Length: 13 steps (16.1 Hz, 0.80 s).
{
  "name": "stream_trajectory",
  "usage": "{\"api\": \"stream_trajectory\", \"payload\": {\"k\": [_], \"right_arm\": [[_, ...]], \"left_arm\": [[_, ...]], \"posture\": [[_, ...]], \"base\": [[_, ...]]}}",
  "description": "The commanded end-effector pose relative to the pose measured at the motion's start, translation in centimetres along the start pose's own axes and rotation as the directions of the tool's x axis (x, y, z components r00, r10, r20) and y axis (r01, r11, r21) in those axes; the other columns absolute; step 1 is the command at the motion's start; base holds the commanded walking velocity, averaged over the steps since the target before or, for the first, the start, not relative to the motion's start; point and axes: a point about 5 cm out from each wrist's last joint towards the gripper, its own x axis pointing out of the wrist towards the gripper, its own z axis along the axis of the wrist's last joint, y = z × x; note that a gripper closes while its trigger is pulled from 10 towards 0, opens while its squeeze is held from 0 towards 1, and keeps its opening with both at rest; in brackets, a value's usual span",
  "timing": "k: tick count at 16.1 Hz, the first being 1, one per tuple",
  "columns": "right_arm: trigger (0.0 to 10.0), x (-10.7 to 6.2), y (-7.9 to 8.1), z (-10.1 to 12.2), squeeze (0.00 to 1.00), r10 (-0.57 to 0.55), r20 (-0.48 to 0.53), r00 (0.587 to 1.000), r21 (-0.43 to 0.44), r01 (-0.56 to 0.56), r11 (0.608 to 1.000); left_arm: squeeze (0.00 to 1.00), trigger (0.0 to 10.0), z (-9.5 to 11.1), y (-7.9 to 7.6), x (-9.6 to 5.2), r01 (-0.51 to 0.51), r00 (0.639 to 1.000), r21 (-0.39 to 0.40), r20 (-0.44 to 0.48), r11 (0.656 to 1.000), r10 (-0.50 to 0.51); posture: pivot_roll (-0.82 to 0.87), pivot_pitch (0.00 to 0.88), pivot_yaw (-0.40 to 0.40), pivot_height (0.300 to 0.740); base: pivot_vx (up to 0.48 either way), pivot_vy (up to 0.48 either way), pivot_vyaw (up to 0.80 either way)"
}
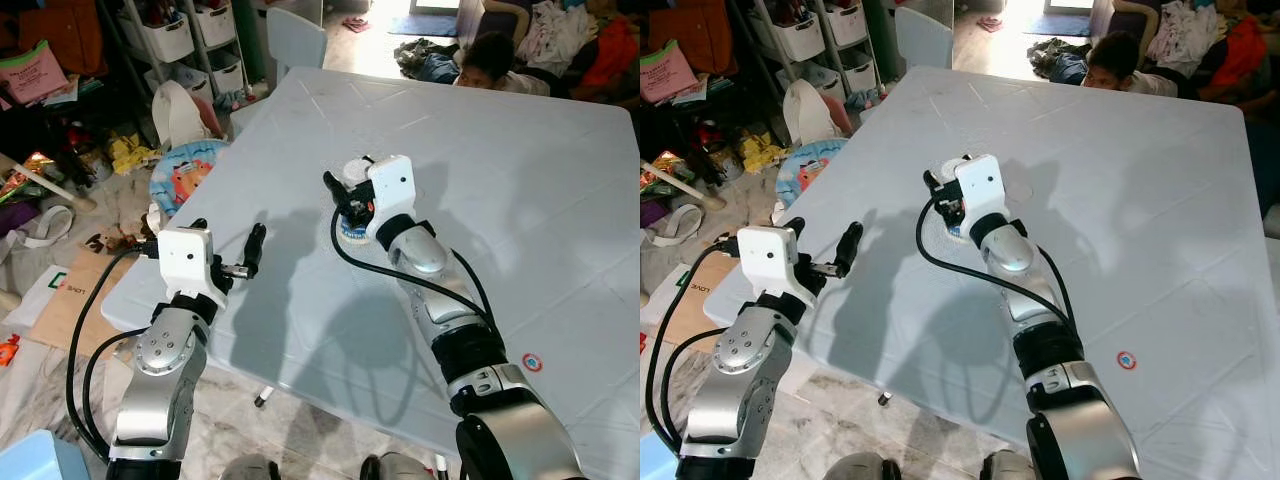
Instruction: Restocking fridge
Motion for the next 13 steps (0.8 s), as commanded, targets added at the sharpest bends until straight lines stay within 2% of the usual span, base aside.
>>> {"api": "stream_trajectory", "payload": {"k": [1,7,8,10,11,12,13], "right_arm": [[1.1,0.4,0.4,0.5,0.00,0.019,0.016,1.000,-0.002,-0.019,1.000],[1.2,0.1,0.4,0.2,0.00,0.023,0.017,1.000,-0.016,-0.023,1.000],[1.7,-0.3,0.2,0.3,0.00,0.019,0.024,1.000,-0.013,-0.018,1.000],[3.1,-1.2,0.0,0.3,0.00,0.009,0.028,1.000,0.007,-0.009,1.000],[3.3,-1.7,-0.1,0.2,0.00,-0.003,0.026,1.000,0.014,0.003,1.000],[10.0,-2.5,-0.4,0.1,0.00,-0.024,0.023,0.999,0.030,0.024,0.999],[10.0,-3.4,-0.6,0.2,0.00,-0.038,0.033,0.999,0.071,0.036,0.997]], "left_arm": [[0.00,10.0,-0.2,0.2,0.0,-0.010,1.000,0.007,-0.015,1.000,0.010],[0.00,10.0,-0.5,0.2,0.1,-0.036,0.999,0.005,-0.027,0.999,0.036],[0.00,10.0,-1.5,0.8,0.4,-0.141,0.984,0.034,-0.106,0.989,0.143],[0.00,10.0,-1.4,1.0,0.6,-0.159,0.982,0.019,-0.098,0.987,0.160],[0.00,10.0,-1.2,1.1,0.8,-0.162,0.983,0.018,-0.083,0.987,0.163],[0.00,10.0,-0.7,1.2,1.1,-0.160,0.986,0.033,-0.051,0.987,0.161],[0.00,10.0,-0.2,1.3,1.4,-0.170,0.985,0.044,-0.030,0.984,0.172]], "posture": [[0.08,0.055,0.049,0.740],[0.08,0.047,0.044,0.740],[0.08,0.036,0.038,0.740],[0.07,0.023,0.028,0.740],[0.06,0.017,0.023,0.740],[0.06,0.013,0.015,0.740],[0.05,0.014,0.002,0.740]], "base": [[0.000,0.000,0.00],[0.000,0.000,0.00],[0.000,0.000,0.00],[0.000,0.000,0.00],[0.000,0.000,0.00],[0.000,0.000,0.00],[0.000,0.000,0.00]]}}
